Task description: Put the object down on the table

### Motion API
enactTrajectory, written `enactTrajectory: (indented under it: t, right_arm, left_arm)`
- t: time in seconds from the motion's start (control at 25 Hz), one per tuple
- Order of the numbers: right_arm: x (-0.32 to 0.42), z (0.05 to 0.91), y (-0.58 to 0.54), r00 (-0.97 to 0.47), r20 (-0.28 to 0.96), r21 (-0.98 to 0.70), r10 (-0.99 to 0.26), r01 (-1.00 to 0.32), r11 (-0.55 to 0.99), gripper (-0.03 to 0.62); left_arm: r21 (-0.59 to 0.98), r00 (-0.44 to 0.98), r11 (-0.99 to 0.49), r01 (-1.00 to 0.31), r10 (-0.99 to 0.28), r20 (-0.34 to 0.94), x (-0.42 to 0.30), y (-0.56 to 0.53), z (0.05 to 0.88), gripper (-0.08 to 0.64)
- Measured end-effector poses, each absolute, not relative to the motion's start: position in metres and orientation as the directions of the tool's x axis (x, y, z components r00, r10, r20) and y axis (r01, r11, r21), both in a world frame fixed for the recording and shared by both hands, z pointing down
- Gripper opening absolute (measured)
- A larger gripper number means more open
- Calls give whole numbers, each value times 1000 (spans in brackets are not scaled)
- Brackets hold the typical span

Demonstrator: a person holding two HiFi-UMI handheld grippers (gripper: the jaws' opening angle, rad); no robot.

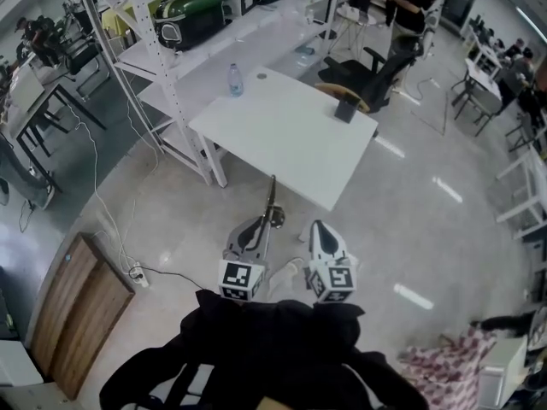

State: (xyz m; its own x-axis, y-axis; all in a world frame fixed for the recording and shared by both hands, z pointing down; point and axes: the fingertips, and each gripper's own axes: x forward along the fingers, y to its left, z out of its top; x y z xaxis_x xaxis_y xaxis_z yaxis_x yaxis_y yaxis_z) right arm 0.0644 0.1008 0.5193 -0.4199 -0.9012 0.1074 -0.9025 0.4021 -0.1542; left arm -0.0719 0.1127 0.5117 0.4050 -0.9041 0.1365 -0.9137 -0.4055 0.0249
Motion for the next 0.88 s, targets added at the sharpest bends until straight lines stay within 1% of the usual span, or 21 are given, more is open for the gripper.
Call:
enactTrajectory:
  t: [0.12, 0.36, 0.52, 0.68, 0.88]
  right_arm:
    - [68, 505, 61, -419, 114, -154, -901, -903, 401, 3]
    - [74, 501, -16, -441, 109, -147, -891, -894, 424, 3]
    - [82, 498, -60, -432, 120, -160, -894, -897, 412, 3]
    - [85, 496, -103, -450, 99, -161, -888, -887, 432, 3]
    - [99, 491, -147, -436, 90, -164, -896, -893, 418, 3]
  left_arm:
    - [52, 399, -396, -917, -908, 128, -66, 74, 496, 37]
    - [24, 400, -400, -916, -907, 135, -57, -3, 494, 37]
    - [-4, 396, -401, -916, -907, 140, -51, -45, 491, 37]
    - [2, 393, -397, -918, -908, 149, -47, -88, 493, 37]
    - [22, 398, -399, -917, -907, 139, -32, -128, 489, 37]
